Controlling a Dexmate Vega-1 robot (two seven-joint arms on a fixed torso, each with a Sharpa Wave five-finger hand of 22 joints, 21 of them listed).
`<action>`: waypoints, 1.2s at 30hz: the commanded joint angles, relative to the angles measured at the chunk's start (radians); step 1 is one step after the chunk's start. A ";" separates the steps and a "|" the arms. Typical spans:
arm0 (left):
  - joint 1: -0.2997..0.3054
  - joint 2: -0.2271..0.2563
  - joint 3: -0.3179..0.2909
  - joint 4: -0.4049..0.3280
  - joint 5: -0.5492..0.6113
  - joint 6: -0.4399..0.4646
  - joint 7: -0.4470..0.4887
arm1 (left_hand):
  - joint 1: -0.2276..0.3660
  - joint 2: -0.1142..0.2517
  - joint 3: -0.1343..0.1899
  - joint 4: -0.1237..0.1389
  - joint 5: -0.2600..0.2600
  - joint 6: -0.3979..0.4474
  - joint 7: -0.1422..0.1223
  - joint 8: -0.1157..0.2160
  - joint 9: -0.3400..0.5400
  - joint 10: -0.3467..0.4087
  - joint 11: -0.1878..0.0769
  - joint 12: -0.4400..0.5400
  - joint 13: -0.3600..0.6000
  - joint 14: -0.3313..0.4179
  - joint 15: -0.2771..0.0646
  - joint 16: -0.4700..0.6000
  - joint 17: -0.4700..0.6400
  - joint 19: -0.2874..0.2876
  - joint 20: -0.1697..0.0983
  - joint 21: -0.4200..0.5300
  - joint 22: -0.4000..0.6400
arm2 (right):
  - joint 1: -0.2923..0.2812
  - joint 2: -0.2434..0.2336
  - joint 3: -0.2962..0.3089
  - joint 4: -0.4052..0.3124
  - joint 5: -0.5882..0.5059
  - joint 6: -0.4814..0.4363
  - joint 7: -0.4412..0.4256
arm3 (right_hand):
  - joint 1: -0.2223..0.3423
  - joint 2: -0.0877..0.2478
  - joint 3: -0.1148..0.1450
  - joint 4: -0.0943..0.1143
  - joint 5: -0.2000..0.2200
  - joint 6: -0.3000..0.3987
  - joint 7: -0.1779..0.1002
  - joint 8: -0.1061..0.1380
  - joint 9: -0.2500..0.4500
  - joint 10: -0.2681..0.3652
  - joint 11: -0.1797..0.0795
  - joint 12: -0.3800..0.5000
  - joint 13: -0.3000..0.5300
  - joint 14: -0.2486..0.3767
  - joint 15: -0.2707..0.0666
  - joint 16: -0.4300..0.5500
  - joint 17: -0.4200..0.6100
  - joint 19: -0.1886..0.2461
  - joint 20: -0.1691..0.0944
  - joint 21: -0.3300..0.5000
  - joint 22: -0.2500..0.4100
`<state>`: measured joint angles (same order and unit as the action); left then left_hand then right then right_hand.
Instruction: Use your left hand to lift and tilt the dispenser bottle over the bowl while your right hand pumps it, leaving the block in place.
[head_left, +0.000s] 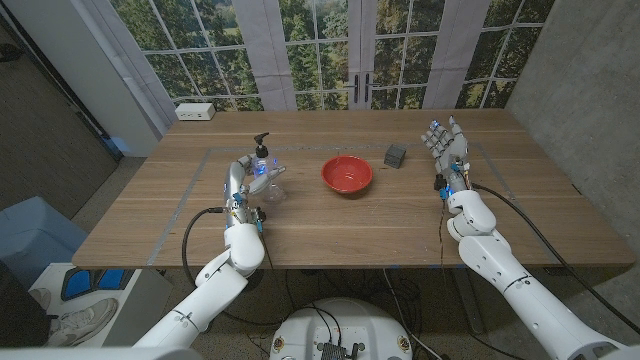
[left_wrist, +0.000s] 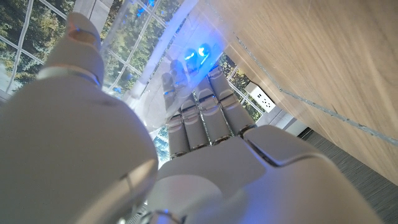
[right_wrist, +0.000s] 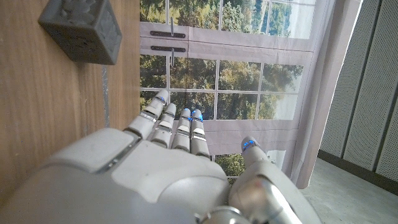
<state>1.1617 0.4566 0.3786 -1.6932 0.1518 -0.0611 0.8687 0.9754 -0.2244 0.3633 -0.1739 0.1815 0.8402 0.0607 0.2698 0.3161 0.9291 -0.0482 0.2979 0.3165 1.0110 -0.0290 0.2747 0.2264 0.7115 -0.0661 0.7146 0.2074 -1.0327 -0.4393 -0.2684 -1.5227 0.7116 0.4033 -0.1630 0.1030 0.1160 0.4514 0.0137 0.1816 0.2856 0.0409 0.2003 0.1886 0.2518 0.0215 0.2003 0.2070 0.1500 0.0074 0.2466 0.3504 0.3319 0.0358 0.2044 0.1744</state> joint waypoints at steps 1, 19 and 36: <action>-0.025 0.008 0.025 0.043 -0.017 0.027 -0.024 | 0.309 0.370 0.009 0.003 0.006 0.073 -0.060 -0.002 0.003 0.106 -0.101 -0.003 0.000 0.125 -0.213 -0.003 0.000 0.005 -0.115 0.006 0.002 | 0.002 0.015 0.007 0.033 0.011 0.015 0.006 | 0.002 0.036 0.001 -0.003 -0.003 0.008 0.003 0.002 0.002 0.000 0.006 0.007 0.002 0.003 0.009 0.004 0.002 -0.003 0.003 -0.002 0.003; -0.032 0.069 0.051 0.010 -0.037 0.065 -0.098 | 0.254 0.349 -0.022 0.022 0.010 -0.065 -0.081 -0.077 -0.007 -0.059 -0.080 -0.095 -0.036 -0.055 -0.203 -0.066 -0.010 -0.104 -0.077 0.013 -0.014 | -0.003 0.017 0.013 0.039 0.015 0.034 0.015 | 0.001 0.036 0.000 -0.003 -0.003 0.006 0.001 0.000 0.002 -0.001 0.006 0.006 0.003 0.004 0.010 0.005 0.003 -0.001 0.005 -0.001 0.003; -0.018 0.111 0.047 -0.041 -0.068 0.087 -0.165 | -0.026 0.248 -0.111 0.033 0.005 -0.532 -0.111 -0.099 -0.074 -0.511 -0.027 -0.122 -0.072 -0.525 -0.091 -0.092 -0.023 -0.386 0.036 -0.117 -0.027 | -0.016 0.017 0.019 0.026 0.013 0.052 0.015 | -0.002 0.034 -0.002 -0.003 -0.003 0.004 0.002 -0.001 0.002 -0.002 0.007 0.006 0.003 0.005 0.012 0.006 0.003 0.000 0.008 -0.001 0.004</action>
<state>1.1345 0.5348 0.4287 -1.6976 0.1145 0.0057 0.7656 0.9656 0.0150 0.2674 -0.1401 0.1855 0.3665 -0.0501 0.1731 0.2502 0.4825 -0.0761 0.1772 0.2465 0.5381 -0.0532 0.1810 0.2026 0.3493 -0.0378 0.6132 0.1779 -1.0397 -0.4223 -0.2536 -1.4878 0.7267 0.4444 -0.1478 0.1030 0.1160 0.4515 0.0138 0.1816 0.2855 0.0409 0.2003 0.1883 0.2517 0.0215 0.2003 0.2068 0.1537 0.0109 0.2466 0.3503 0.3319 0.0358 0.2044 0.1744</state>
